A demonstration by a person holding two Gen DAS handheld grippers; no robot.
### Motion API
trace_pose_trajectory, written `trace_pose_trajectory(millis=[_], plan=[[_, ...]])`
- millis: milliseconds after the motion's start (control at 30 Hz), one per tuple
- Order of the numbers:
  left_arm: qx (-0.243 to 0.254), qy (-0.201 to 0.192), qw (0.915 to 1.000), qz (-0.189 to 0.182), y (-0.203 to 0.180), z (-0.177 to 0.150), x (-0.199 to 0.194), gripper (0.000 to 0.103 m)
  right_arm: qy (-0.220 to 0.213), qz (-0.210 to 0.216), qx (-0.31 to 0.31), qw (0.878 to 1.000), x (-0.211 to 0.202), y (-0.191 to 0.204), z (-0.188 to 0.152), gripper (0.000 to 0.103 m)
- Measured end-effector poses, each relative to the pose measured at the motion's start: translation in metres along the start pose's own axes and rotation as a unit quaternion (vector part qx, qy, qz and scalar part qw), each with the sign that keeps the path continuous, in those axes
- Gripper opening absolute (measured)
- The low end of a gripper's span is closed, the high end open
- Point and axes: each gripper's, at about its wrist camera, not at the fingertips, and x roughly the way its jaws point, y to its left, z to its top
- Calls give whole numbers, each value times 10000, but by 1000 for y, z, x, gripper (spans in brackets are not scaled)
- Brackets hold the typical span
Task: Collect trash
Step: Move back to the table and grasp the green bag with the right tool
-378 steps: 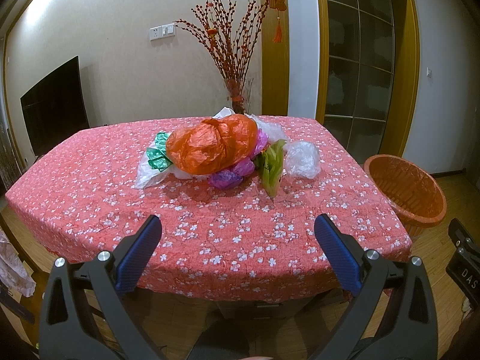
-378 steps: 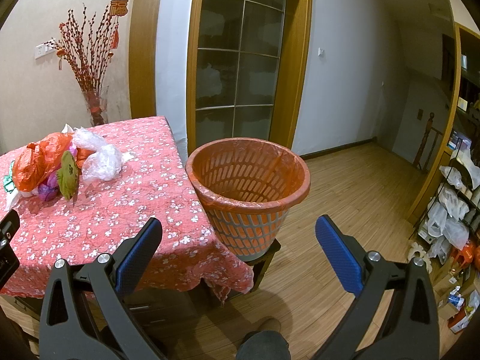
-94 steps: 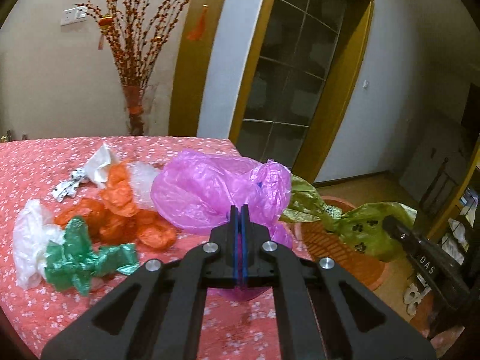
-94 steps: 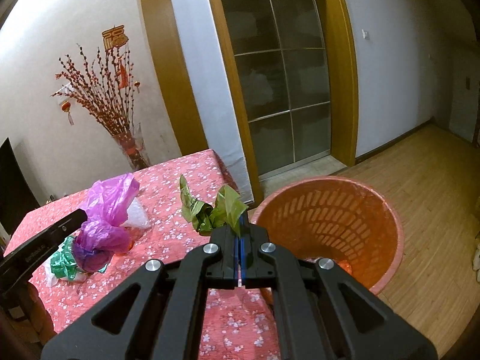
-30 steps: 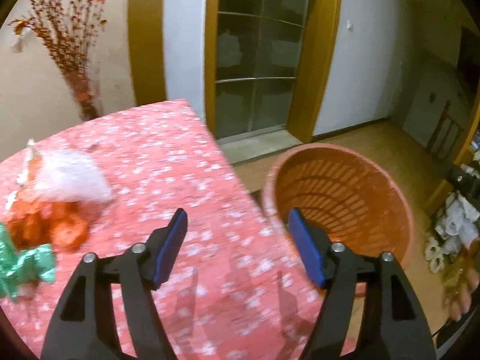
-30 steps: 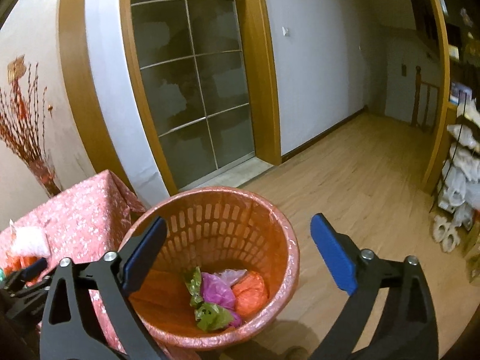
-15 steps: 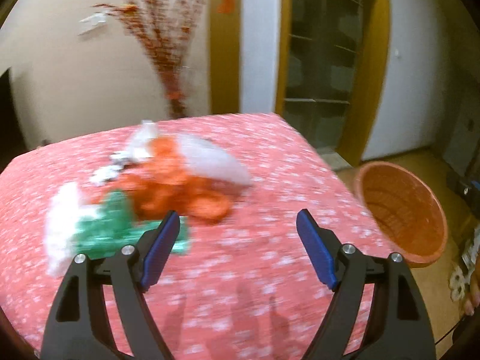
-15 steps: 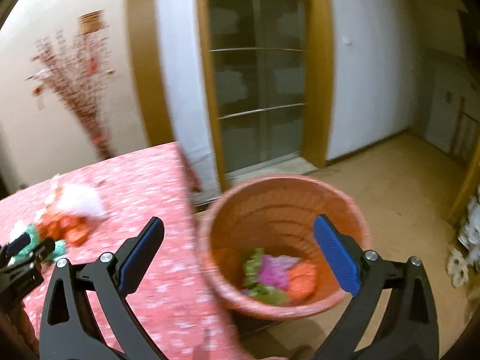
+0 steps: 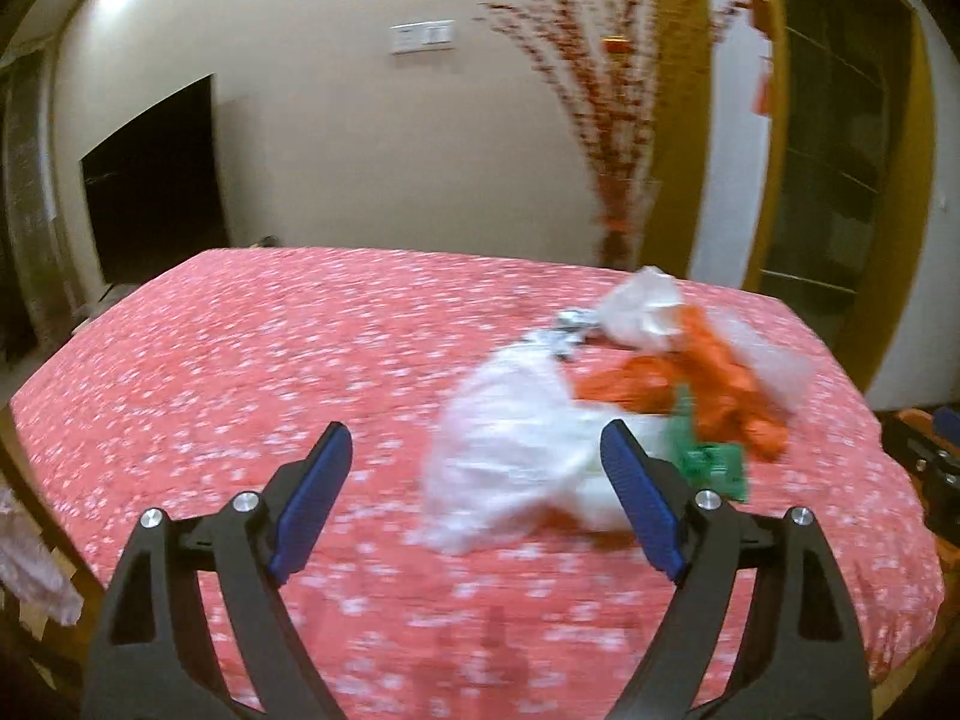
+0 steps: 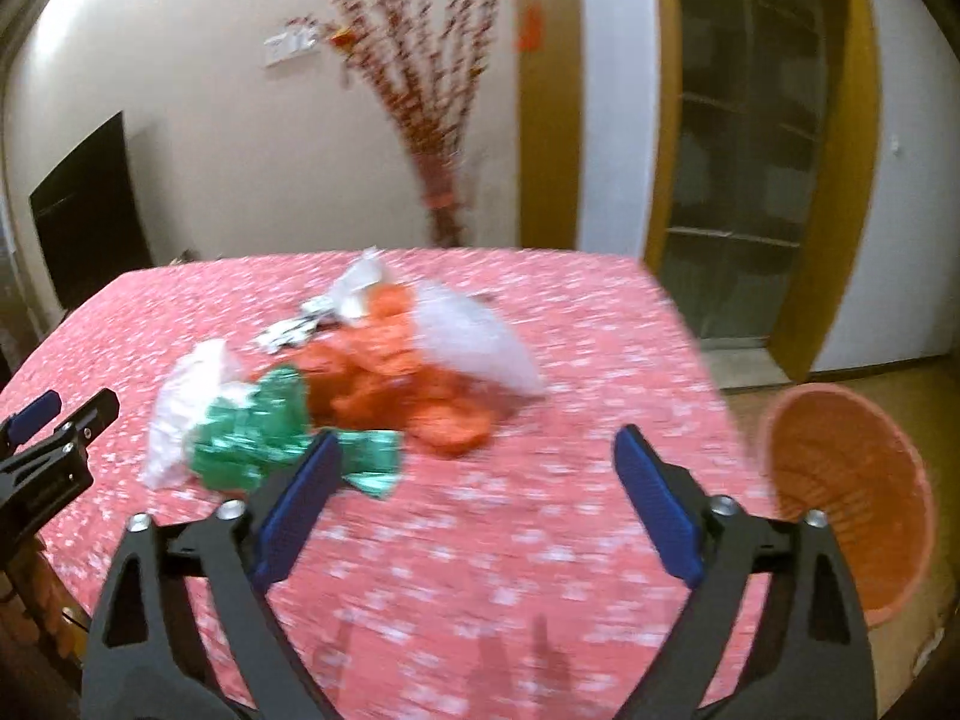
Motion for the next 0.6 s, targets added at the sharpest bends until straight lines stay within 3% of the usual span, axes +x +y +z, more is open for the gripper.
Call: trace_pose_trajectory(millis=[200, 600], plan=[[-313, 209, 9993, 63, 32, -4, 16, 84, 611, 275, 74, 9977, 50, 40, 0, 54], [-600, 477, 9969, -163, 55, -19, 30, 84, 1249, 326, 35, 9916, 97, 69, -11, 49]])
